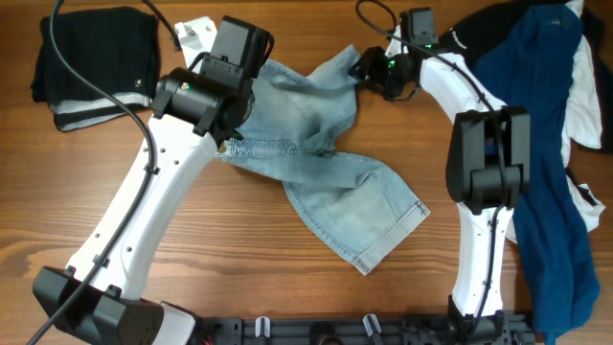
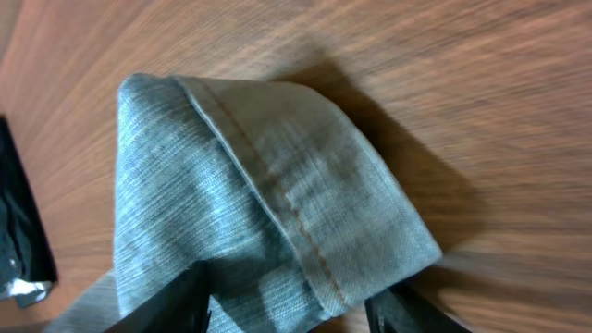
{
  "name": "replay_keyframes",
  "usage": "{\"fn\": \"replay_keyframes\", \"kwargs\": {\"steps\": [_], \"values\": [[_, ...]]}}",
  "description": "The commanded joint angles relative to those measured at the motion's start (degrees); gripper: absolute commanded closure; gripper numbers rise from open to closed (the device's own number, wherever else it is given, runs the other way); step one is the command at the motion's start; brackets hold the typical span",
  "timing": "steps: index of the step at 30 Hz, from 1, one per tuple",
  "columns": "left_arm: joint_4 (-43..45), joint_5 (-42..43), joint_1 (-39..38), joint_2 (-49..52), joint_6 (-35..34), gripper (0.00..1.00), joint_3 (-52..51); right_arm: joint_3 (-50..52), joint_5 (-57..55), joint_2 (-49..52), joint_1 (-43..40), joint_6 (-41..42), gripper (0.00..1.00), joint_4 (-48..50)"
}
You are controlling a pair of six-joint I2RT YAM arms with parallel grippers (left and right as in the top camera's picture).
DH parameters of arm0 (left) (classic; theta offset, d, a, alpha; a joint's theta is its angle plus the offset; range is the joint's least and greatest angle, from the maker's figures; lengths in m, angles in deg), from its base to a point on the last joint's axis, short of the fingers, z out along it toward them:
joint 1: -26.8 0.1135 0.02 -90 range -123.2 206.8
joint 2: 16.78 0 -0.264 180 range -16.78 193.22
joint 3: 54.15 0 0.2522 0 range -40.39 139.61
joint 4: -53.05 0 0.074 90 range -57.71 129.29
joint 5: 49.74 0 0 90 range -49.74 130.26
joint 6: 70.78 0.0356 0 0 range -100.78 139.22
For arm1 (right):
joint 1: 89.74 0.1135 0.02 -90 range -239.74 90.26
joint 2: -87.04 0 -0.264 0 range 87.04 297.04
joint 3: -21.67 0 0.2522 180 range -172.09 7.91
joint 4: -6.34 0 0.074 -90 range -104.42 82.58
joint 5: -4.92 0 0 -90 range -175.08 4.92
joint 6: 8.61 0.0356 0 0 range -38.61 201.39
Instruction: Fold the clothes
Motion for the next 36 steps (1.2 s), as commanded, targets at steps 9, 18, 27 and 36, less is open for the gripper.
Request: {"fn": "replay_keyframes", "kwargs": {"steps": [9, 18, 27, 36], "values": [[6.9, -7.2, 1.8, -3.2, 3.0, 0.96, 1.1, -0.3, -4.7, -7.8, -6.1, -7.6, 0.96, -1.8], [16.5, -9.2, -2.9, -22.3, 6.1, 0.96, 1.1, -0.3, 3.1, -39.7, -21.5, -15.2, 0.96, -16.9], [26.4, -12.2, -21.2, -36.0, 16.1, 0.96, 1.1, -0.3, 3.1, -70.2, -40.3, -22.6, 0.96, -30.8], [24.7, -24.8, -13.9, -25.7, 15.8, 0.96, 1.1, -0.3, 3.1, -52.8, -35.4, -23.3, 0.95, -26.0]]}}
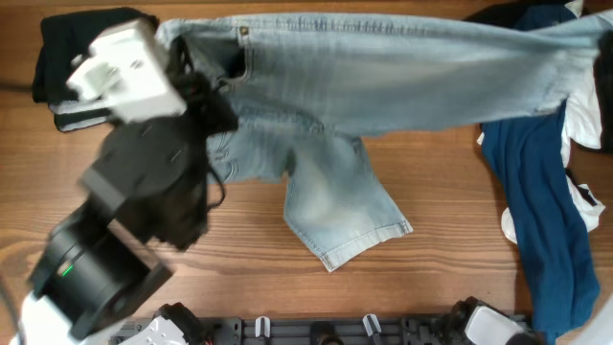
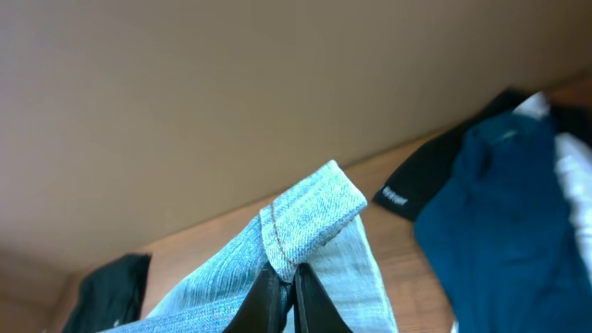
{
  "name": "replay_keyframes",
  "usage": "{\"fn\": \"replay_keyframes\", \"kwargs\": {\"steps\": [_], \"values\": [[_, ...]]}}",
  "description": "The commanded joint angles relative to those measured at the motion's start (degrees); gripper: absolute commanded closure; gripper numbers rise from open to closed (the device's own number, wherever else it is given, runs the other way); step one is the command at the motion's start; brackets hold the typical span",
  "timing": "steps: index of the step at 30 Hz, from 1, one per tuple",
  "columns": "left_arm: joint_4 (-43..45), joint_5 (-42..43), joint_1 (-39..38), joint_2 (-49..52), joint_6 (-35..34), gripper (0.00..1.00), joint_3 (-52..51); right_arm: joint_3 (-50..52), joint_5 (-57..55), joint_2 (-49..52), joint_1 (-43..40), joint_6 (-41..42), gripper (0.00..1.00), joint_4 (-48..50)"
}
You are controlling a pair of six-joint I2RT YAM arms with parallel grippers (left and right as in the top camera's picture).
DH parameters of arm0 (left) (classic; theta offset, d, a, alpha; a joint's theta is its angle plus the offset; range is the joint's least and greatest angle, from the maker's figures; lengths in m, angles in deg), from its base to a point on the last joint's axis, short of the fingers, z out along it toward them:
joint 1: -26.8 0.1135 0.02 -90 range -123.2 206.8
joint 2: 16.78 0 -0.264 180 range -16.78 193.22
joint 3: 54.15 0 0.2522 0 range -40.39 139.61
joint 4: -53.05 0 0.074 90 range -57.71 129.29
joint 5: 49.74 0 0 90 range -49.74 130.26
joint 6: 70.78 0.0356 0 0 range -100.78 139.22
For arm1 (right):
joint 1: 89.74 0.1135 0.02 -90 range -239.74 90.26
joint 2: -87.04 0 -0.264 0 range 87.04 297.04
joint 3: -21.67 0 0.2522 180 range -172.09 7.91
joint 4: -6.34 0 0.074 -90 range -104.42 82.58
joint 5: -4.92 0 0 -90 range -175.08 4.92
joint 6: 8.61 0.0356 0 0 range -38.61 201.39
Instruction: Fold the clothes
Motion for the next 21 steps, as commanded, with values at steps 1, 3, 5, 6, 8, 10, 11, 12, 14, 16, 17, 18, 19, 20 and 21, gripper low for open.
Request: {"fn": "replay_keyframes", "kwargs": {"steps": [1, 3, 5, 6, 8, 10, 11, 12, 14, 16, 17, 18, 19, 20, 21], "values": [[0.4, -8.8, 7.2, 5.2, 0.3, 0.96, 1.4, -0.2, -5.0, 10.5, 3.8, -2.3, 0.96, 2.7], [0.2, -6.9, 10.7, 10.4, 0.1, 0.96, 1.4, -0.2, -8.3, 18.0, 8.5, -1.0, 0.95, 5.1], [0.1, -2.6, 14.6, 15.3, -1.2, 0.96, 1.3, -0.2, -10.3, 25.2, 12.4, 0.0, 0.96, 8.2], [-0.1, -0.1, 16.4, 17.4, -2.2, 0.96, 1.3, -0.2, -11.0, 27.5, 13.4, 0.8, 0.96, 9.2], [-0.1, 5.6, 20.6, 23.1, -2.8, 0.96, 1.3, -0.2, -12.0, 33.9, 15.8, 2.0, 0.96, 12.4], [0.7, 7.3, 24.0, 28.7, -5.0, 0.96, 1.3, -0.2, -12.7, 40.1, 18.2, 3.7, 0.96, 16.7], [1.5, 7.4, 25.0, 30.9, -5.6, 0.96, 1.3, -0.2, -12.7, 42.4, 19.2, 3.8, 0.96, 18.7], [3.6, 8.4, 26.5, 34.6, -5.5, 0.96, 1.3, -0.2, -13.5, 45.4, 20.6, 5.3, 0.96, 21.4], [7.5, 9.4, 27.9, 39.1, -5.5, 0.96, 1.3, -0.2, -15.9, 49.2, 22.8, 6.6, 0.96, 25.6], [12.2, 9.9, 29.1, 43.3, -5.5, 0.96, 1.3, -0.2, -18.3, 52.0, 25.0, 8.0, 0.96, 30.7], [14.1, 9.8, 29.5, 44.5, -5.5, 0.96, 1.3, -0.2, -18.8, 53.0, 25.9, 8.0, 0.96, 33.2], [17.4, 9.8, 30.1, 46.8, -5.5, 0.96, 1.3, -0.2, -20.5, 54.7, 27.6, 8.0, 0.96, 38.0], [20.3, 9.8, 30.6, 48.6, -5.5, 0.76, 1.3, -0.2, -21.5, 55.6, 28.6, 8.0, 0.82, 41.2], [22.5, 9.8, 30.9, 49.8, -5.5, 0.16, 1.3, -0.2, -22.6, 56.5, 29.6, 8.0, 0.53, 44.3], [25.9, 9.8, 31.4, 51.1, -5.5, 0.00, 1.3, -0.2, -24.2, 57.8, 31.1, 7.8, 0.00, 50.0]]}}
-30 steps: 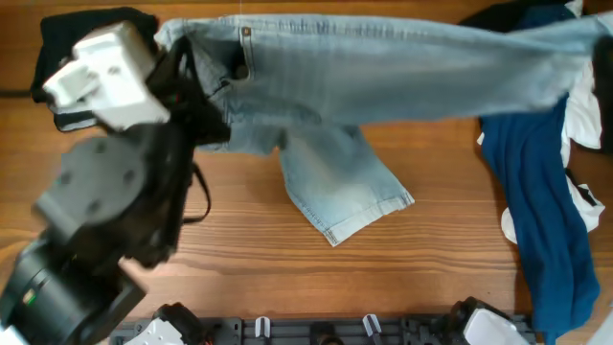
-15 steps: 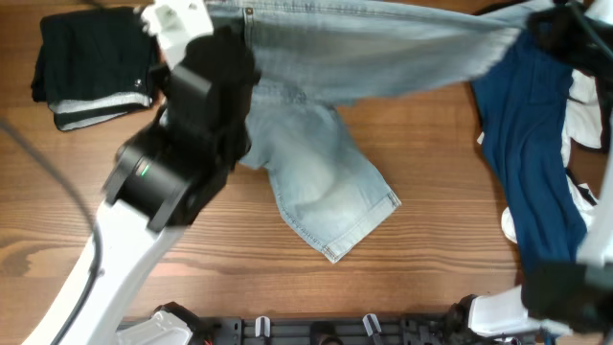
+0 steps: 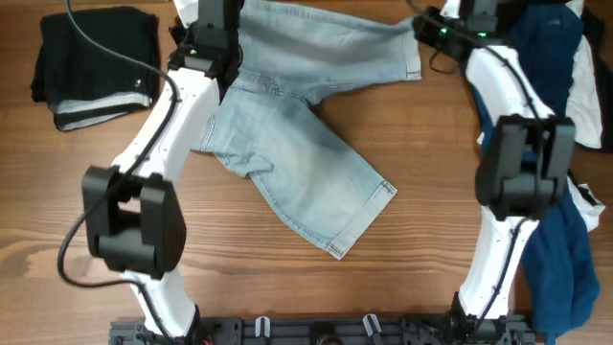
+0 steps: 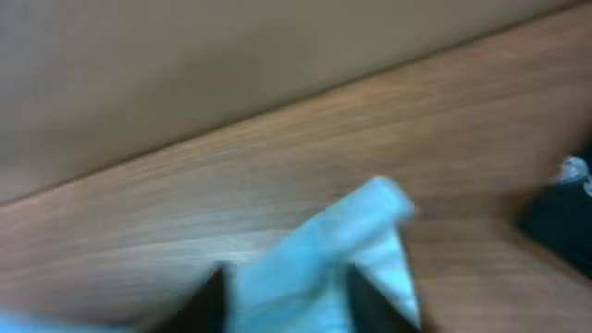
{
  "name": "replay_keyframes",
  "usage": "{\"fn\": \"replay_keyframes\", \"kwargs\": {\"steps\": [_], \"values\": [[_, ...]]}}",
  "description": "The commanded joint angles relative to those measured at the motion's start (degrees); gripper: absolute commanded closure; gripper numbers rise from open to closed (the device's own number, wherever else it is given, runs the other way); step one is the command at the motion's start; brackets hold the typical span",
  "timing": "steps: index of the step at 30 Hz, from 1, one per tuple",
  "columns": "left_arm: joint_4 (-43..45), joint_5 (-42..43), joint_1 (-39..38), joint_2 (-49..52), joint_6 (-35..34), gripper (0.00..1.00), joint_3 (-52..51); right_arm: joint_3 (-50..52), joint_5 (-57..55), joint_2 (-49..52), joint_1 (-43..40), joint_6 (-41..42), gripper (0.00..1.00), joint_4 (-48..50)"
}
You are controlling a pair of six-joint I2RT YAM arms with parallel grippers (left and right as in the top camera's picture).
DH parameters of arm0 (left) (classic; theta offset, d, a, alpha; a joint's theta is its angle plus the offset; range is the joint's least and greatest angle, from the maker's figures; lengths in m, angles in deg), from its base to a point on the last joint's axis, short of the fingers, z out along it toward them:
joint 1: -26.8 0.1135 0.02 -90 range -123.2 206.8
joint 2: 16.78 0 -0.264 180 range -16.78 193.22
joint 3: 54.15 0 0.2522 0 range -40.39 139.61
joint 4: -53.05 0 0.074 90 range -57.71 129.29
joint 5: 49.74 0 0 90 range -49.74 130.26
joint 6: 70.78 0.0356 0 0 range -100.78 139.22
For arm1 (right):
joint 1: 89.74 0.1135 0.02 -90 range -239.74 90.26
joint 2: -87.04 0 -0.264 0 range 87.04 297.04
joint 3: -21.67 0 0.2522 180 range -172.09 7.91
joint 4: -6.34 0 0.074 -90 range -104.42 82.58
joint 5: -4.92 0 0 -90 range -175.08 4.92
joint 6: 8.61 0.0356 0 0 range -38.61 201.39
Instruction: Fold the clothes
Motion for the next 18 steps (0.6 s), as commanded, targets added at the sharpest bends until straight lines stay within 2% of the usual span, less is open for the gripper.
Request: {"fn": "replay_keyframes", "kwargs": {"steps": [1, 3, 6, 9, 12, 13, 15, 17, 18], "values": [[8.0, -1.9, 2.3, 3.3, -0.8, 0.00, 1.2, -0.4, -7.0, 3.0, 3.7, -0.1, 0.00, 9.6], [12.1, -1.9, 3.2, 2.9, 0.0, 0.00, 1.3, -0.4, -7.2, 2.3, 4.0, 0.1, 0.00, 12.0], [13.7, -1.9, 3.5, -1.7, 9.4, 0.00, 1.3, -0.4, -6.5, -1.2, 3.3, 0.2, 0.00, 9.1], [4.3, -0.6, 3.5, -7.2, 9.8, 0.00, 1.3, -0.4, -6.3, -5.5, 3.1, -1.8, 0.00, 0.3], [-11.8, 10.1, 3.5, -10.3, 9.6, 0.00, 1.3, -0.4, -6.8, -4.6, 3.1, -2.8, 0.00, -4.6], [-16.2, 13.2, 3.5, -10.1, 9.1, 0.00, 1.2, -0.3, -6.8, -3.2, 3.1, -2.3, 0.07, -5.1], [-20.5, 13.7, 3.5, -9.2, 6.3, 0.00, 1.2, -0.3, -7.1, -0.9, 3.1, 2.1, 0.20, -4.9], [-22.3, 13.8, 3.5, -8.4, 6.2, 0.00, 1.2, -0.3, -7.2, 1.9, 3.1, 8.3, 0.32, -3.4], [-22.4, 13.8, 3.5, -8.4, 6.2, 0.00, 1.2, -0.3, -7.2, 2.6, 3.1, 9.6, 0.34, -2.8]]}}
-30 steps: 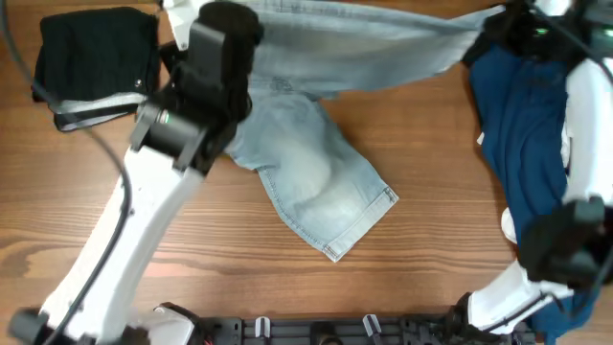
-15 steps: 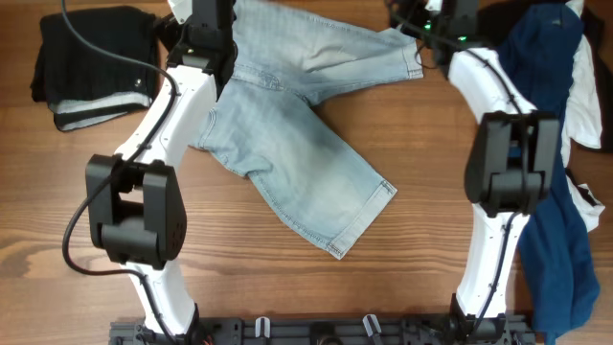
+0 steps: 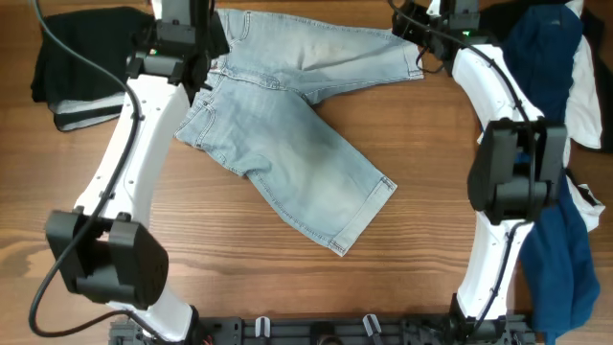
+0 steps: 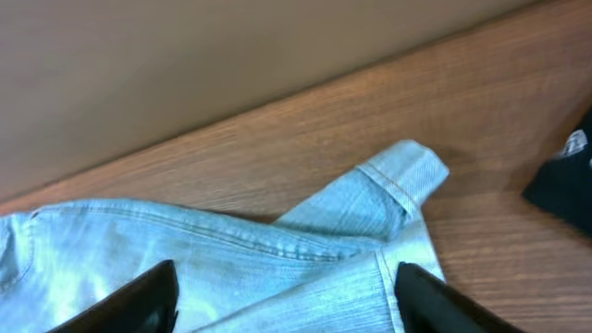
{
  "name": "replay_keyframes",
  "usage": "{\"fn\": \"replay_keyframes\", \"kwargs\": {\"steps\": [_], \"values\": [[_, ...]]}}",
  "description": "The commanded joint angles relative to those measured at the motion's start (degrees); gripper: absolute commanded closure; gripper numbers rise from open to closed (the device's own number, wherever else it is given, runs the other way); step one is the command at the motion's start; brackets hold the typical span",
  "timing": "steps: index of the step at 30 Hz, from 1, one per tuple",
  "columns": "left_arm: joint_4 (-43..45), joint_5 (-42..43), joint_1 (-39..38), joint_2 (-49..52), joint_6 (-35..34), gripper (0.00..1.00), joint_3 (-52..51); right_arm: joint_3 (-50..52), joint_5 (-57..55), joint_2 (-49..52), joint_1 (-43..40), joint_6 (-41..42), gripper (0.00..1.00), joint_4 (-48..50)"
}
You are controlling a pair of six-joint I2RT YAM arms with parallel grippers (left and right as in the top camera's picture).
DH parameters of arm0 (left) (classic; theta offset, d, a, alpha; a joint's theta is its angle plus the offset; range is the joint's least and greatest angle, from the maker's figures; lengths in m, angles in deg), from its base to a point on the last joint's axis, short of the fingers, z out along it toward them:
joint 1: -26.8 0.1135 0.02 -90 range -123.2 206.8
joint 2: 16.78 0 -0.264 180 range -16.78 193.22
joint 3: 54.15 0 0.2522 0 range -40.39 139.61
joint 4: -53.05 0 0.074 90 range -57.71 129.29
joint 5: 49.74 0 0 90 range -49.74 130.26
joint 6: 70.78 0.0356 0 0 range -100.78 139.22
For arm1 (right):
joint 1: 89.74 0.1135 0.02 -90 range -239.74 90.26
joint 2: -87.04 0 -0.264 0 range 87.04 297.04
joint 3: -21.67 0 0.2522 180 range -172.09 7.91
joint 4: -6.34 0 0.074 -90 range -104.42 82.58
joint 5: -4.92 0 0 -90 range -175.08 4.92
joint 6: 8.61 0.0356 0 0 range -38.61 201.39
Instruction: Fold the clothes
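Light blue denim jeans (image 3: 306, 144) lie spread on the wooden table, the waist at the far left, one leg running to the far right, the other toward the front. My left gripper (image 3: 201, 36) sits at the waistband; its jaws are hidden under the wrist. My right gripper (image 4: 287, 310) hangs open just above the far leg, fingers (image 4: 139, 296) wide apart. The leg's hem (image 4: 402, 180) lies folded over on the table beyond them. From overhead the right gripper (image 3: 414, 27) is at that hem.
A folded black garment with a white band (image 3: 91, 62) lies at the far left corner. A heap of blue (image 3: 541, 153), white and black clothes covers the right side. The table's far edge runs just behind the jeans.
My right gripper's fingers were closer together around the hem; now they stand wide apart and the hem rests on the table. The left arm and the waist have shifted a little left.
The jeans lay crumpled mid-table with my right gripper shut on a leg hem. Then both grippers held them stretched out high in the air. Then they lay along the far edge, and now they are flat with the hem let go.
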Motion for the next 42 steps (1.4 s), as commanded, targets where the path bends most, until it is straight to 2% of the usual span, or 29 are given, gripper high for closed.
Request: {"fn": "replay_keyframes", "kwargs": {"steps": [1, 6, 8, 9, 10, 11, 15, 17, 18, 19, 23, 25, 27, 29, 30, 32, 33, 34, 35, 42], "values": [[-0.5, 2.2, 0.2, 0.9, -1.4, 0.00, -0.2, -0.5, -1.4, 5.3, 0.2, 8.0, 0.36, 2.5], [-0.4, 2.4, 0.2, 0.9, -1.4, 0.01, -0.2, -0.5, -1.1, 10.6, 0.2, 15.0, 0.34, 8.0], [-0.4, 2.4, 0.2, 0.9, -1.4, 0.00, -0.2, -0.5, -0.4, 11.7, 0.3, 15.4, 0.34, 10.2], [-0.4, 2.4, 0.2, 0.9, -1.4, 0.00, -0.2, -0.5, -0.3, 11.9, 0.4, 15.3, 0.42, 11.7], [-0.4, 2.4, 0.2, 0.9, -1.3, 0.01, -0.2, -0.5, -0.3, 11.9, 0.6, 15.1, 0.75, 14.8], [-0.4, 2.4, 0.2, 0.9, -1.3, 0.00, -0.2, -0.5, -0.3, 11.9, 0.6, 15.2, 0.96, 16.7], [-0.4, 2.4, 0.2, 0.9, -1.3, 0.00, -0.2, -0.8, 2.5, 11.9, 1.0, 18.5, 0.96, 30.0], [-0.4, 2.4, 0.2, 0.9, -1.3, 0.01, -0.2, -1.4, 0.5, 11.9, 1.5, 18.4, 0.96, 32.8], [-0.4, 2.4, 0.2, 0.9, -1.3, 0.01, -0.2, -1.6, -0.3, 11.9, 1.7, 18.2, 0.75, 32.9], [-0.4, 2.4, 0.2, 0.9, -1.4, 0.01, -0.2, -1.7, -0.2, 11.9, 1.7, 16.4, 0.00, 32.0], [-0.8, 2.4, 0.2, 0.9, -1.4, 0.00, -0.2, -2.8, 0.6, 8.1, 0.8, 5.4, 0.01, 14.1], [-1.2, 2.4, 0.2, 0.9, -1.3, 0.00, -0.2, -2.8, -3.7, 3.5, 0.5, -1.6, 0.00, 4.4], [-1.7, 2.4, 0.2, 0.9, -1.3, 0.00, -0.2, -2.8, -8.1, 0.3, 0.6, -5.7, 0.00, -1.8], [-2.0, 2.4, 0.2, 0.9, -1.4, 0.01, -0.2, -2.7, -8.1, 0.3, 0.6, -7.6, 0.01, -5.5], [-2.3, 2.6, 0.1, 0.9, -1.4, 0.00, -0.2, -2.6, -8.1, 0.8, 0.6, -7.6, 0.13, -7.5], [-2.8, 2.8, 0.1, 0.9, -1.4, 0.01, -0.2, -1.0, -8.0, 1.5, 0.8, -7.7, 0.54, -9.0], [-3.1, 2.9, 0.1, 0.9, -1.4, 0.00, -0.2, 0.7, -7.5, 1.9, 1.2, -8.1, 0.67, -9.2], [-3.4, 2.9, 0.1, 0.9, -1.4, 0.00, -0.2, 1.8, -7.4, 2.4, 1.6, -9.0, 0.74, -8.9], [-3.6, 2.9, 0.1, 0.9, -1.4, 0.00, -0.2, 2.8, -7.4, 2.7, 2.0, -9.1, 0.78, -8.2], [-4.7, 3.3, 0.1, 0.9, -1.3, 0.00, -0.2, 3.6, -7.4, 8.2, 2.1, -9.0, 0.78, -7.6]]}}
